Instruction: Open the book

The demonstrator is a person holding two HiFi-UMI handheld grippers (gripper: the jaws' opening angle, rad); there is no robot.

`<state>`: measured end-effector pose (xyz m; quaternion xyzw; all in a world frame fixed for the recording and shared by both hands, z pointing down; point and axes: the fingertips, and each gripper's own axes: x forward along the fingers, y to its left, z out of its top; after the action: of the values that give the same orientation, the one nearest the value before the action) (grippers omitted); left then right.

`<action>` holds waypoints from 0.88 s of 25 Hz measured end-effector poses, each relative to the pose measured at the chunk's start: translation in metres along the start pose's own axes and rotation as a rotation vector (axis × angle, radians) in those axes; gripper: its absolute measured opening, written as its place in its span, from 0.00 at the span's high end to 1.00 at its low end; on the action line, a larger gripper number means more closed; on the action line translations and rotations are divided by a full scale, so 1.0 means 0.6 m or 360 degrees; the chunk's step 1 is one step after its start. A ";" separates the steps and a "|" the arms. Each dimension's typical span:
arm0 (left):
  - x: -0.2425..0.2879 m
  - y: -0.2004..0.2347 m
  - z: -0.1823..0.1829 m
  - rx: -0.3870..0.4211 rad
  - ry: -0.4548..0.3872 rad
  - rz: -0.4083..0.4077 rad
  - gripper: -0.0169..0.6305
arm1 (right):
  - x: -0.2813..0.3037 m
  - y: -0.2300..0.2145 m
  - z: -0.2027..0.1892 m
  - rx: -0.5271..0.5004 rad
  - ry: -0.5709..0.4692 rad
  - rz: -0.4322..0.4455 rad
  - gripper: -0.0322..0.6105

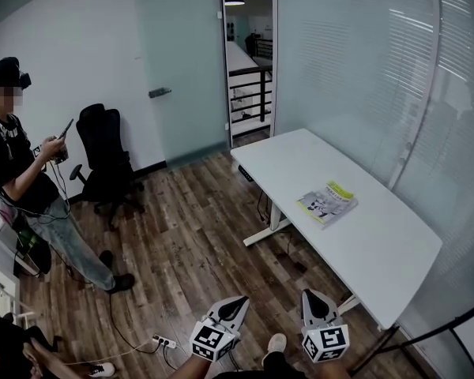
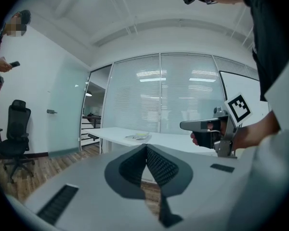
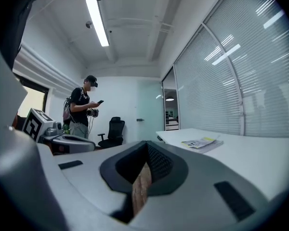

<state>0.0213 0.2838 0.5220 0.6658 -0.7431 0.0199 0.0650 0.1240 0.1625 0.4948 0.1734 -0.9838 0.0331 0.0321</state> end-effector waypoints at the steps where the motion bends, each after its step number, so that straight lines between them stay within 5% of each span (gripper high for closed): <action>1: 0.013 0.003 -0.001 0.0000 0.0009 -0.0009 0.96 | 0.007 -0.015 0.006 0.0009 -0.0012 -0.0021 0.94; 22: 0.300 0.154 0.038 0.0040 0.0025 0.0073 0.96 | 0.242 -0.255 0.018 -0.0027 0.0047 0.0041 0.94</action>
<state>-0.0908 0.1138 0.5267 0.6492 -0.7572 0.0360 0.0620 0.0396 -0.0313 0.5028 0.1599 -0.9856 0.0275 0.0475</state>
